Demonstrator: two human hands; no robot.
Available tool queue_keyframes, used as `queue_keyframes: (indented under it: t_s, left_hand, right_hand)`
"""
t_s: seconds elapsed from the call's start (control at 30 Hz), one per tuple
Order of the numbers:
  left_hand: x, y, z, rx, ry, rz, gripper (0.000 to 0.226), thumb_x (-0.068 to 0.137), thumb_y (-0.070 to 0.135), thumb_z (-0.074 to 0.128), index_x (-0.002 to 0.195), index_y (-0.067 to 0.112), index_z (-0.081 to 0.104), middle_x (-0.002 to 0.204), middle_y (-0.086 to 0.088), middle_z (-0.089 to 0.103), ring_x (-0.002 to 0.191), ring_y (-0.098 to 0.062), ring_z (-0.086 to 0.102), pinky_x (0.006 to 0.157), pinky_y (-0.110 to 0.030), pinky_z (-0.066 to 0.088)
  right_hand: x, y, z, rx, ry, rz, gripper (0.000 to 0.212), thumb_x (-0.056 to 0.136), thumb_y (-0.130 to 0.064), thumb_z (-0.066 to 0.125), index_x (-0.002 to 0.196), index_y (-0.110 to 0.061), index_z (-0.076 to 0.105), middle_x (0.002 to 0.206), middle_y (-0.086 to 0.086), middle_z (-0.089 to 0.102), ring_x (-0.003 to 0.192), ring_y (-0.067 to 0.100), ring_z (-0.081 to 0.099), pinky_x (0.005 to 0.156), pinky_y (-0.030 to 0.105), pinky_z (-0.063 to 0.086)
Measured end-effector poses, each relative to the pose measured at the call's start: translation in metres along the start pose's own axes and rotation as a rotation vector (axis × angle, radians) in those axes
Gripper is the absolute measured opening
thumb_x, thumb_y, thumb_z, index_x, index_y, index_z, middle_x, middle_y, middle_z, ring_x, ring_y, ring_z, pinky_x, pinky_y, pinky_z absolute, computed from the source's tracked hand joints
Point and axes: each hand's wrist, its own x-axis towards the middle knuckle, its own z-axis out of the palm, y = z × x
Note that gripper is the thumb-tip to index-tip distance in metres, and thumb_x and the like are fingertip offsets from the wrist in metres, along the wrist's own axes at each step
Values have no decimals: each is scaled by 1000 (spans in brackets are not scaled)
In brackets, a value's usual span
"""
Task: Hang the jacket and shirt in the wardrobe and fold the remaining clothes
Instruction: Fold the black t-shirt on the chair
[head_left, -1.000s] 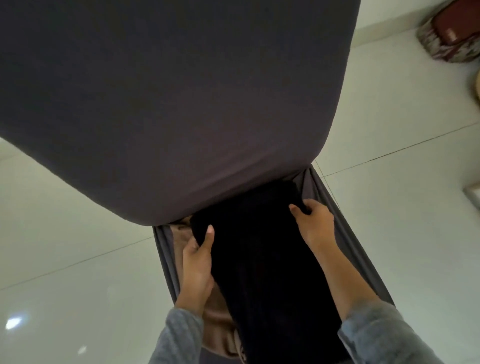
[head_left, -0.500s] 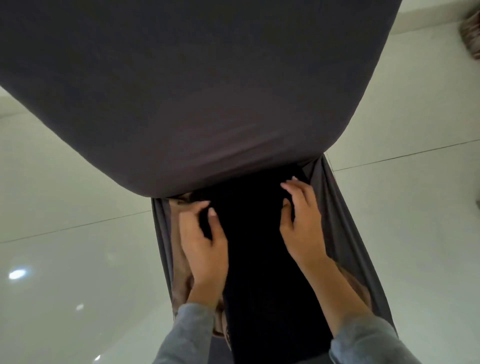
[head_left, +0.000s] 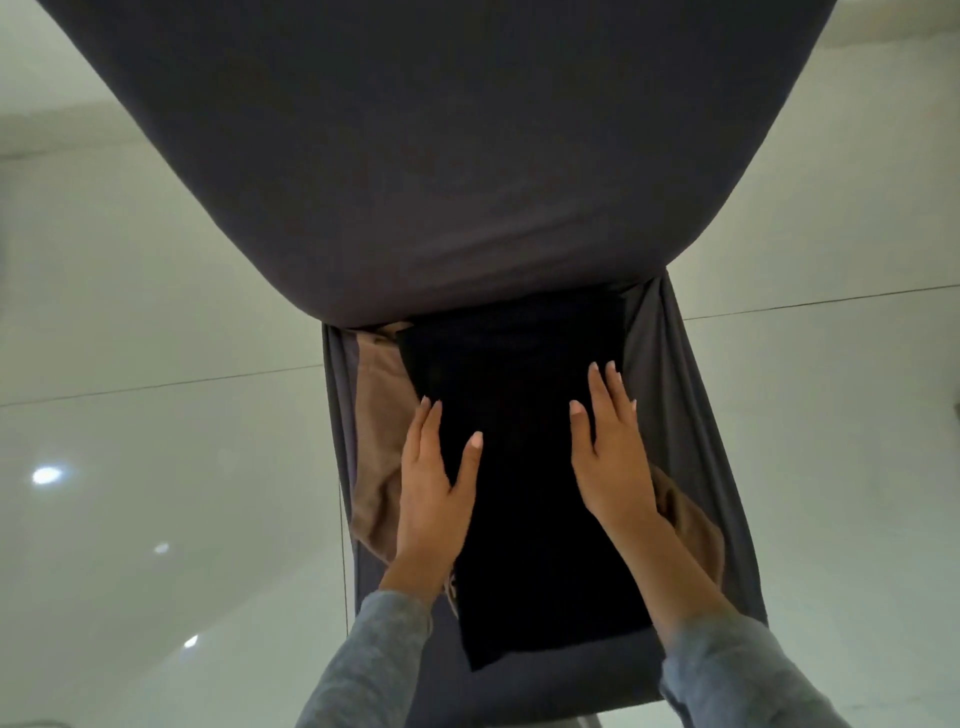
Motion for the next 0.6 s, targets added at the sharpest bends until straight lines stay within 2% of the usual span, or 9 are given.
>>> queue_keyframes:
  t_s: [0.07,0.17,0.27,0.4,0.43,0.5,0.53,0.57,0.6]
  left_hand:
    - [-26,0,-1,-72,129,-91,56,88,39,58,138,21,40,138,9,39,126,-6,37,106,-23,33]
    - [-51,-3,2,-242,209,-261,38,82,38,66,115,22,52,108,3,57,98,-15,56,83,-22,49]
    - [-65,-9,4,-464,225,-400,23,82,35,66,97,17,62,88,-5,66,81,-18,64,63,-11,50]
    - [-77,-13,-3,-483,234,-337,20,82,33,67,86,13,65,80,-5,68,71,-9,63,59,-10,48]
    - [-79,-14,-5,-456,226,-313,20,82,33,67,84,13,64,77,-3,68,67,-6,62,57,-10,47]
    - [-84,-17,-12,-393,155,-288,24,82,35,68,80,12,64,72,-2,67,60,-1,60,55,-9,45]
    - [-87,-21,-14,-385,88,-293,28,80,39,68,78,12,63,71,-3,67,61,-1,61,57,-11,47]
    - [-90,-25,-15,-387,6,-305,34,76,45,69,74,12,62,71,-5,68,65,-5,64,62,-17,51]
    - [-93,-30,-16,-378,-84,-317,38,72,51,69,71,14,61,71,-7,68,70,-11,67,69,-26,55]
  right_hand:
    - [-23,3,-4,59,4,35,51,100,-33,32,149,-23,19,157,-6,14,144,10,7,115,27,14]
    - [-50,7,-5,66,90,51,48,99,-26,38,146,-18,30,152,-3,31,140,14,27,109,21,23]
    - [-73,13,-4,46,261,83,39,97,-18,46,136,-12,46,136,5,50,125,18,45,101,23,33]
    - [-97,27,-13,63,427,195,25,91,-14,55,116,-15,56,110,0,55,104,17,52,90,30,43]
    - [-101,29,-17,122,413,238,19,90,-15,56,109,-16,56,106,-2,54,100,16,52,87,30,45]
    - [-112,31,-24,215,350,312,7,91,-20,56,97,-16,54,101,0,57,88,15,56,74,21,45]
    - [-117,31,-27,223,317,341,8,92,-24,56,93,-16,53,98,2,59,83,15,57,68,19,43]
    - [-121,30,-30,209,282,371,13,92,-29,56,91,-16,53,93,4,60,81,17,58,67,20,43]
    - [-124,31,-31,169,247,407,18,92,-35,55,90,-17,53,89,3,60,81,21,57,73,27,46]
